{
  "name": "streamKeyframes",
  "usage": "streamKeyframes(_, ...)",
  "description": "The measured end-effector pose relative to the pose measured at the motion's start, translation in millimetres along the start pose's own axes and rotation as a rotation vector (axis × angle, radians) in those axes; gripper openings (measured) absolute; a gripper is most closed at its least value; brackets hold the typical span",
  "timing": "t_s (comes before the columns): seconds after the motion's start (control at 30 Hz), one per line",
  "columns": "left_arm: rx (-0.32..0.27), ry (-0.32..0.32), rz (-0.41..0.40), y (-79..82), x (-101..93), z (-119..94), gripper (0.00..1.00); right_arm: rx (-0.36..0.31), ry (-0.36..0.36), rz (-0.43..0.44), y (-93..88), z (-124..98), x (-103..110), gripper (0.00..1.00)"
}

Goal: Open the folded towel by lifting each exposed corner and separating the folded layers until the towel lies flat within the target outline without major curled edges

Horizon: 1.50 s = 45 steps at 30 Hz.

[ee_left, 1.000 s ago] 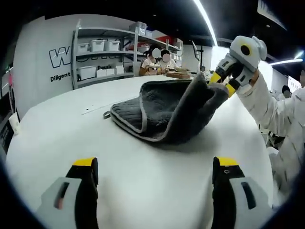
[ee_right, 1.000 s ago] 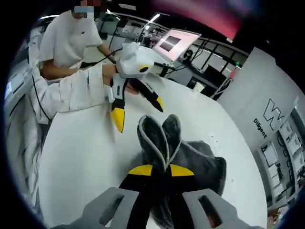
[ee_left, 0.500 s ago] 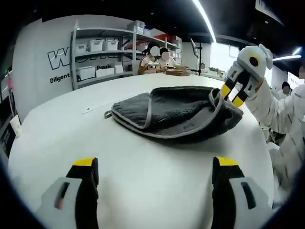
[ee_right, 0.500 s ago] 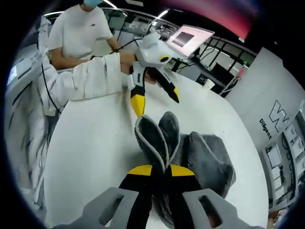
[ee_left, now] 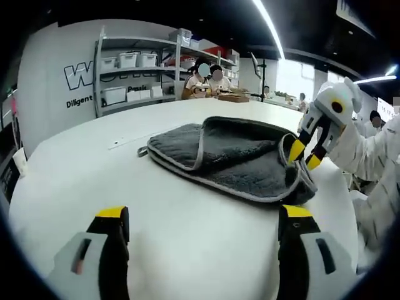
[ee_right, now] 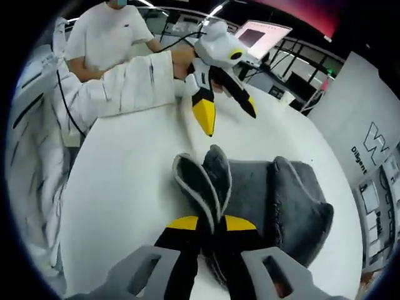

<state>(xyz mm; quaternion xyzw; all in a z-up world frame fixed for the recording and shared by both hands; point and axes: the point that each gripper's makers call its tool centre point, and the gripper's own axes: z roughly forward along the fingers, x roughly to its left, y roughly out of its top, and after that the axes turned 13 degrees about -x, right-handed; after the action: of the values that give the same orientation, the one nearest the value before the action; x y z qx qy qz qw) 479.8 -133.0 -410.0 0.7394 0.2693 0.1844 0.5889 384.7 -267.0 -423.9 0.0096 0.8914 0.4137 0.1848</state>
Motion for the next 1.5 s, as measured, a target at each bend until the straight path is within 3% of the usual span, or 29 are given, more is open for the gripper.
streamKeyframes(0.23,0.001,-0.002,0.004,0.5,-1.2,0,0.98,0.001,0.014,0.090,-3.2,1,5,0.11)
streamKeyframes(0.37,0.001,-0.001,0.005,0.3,-1.2,0,0.98,0.006,0.023,0.112,-4.7,1,8,0.21)
streamKeyframes(0.43,0.002,-0.002,0.002,0.1,-1.0,1,0.98,0.007,0.047,0.133,-5.3,3,14,0.21)
streamKeyframes(0.5,0.003,-0.003,0.002,-0.3,-1.0,1,0.98,-0.018,0.004,0.112,1.8,-3,10,0.19)
streamKeyframes(0.63,0.006,-0.003,0.003,-0.7,-0.9,1,0.98,-0.036,-0.024,0.117,8.8,-12,10,0.26)
streamKeyframes(0.87,0.006,-0.003,0.001,-1.0,-1.1,1,0.98,-0.062,-0.101,0.109,16.9,-28,5,0.48)
streamKeyframes(0.97,0.011,-0.005,0.002,-2.0,-1.8,1,0.99,-0.104,-0.184,0.146,25.0,-42,-4,0.62)
streamKeyframes(1.3,0.000,-0.034,-0.008,-0.1,-7.6,2,0.99,-0.107,-0.347,0.299,6.2,-70,-26,0.96)
streamKeyframes(1.5,0.001,-0.040,-0.008,0.0,-8.5,2,0.99,-0.114,-0.388,0.377,-6.8,-81,-32,0.99)
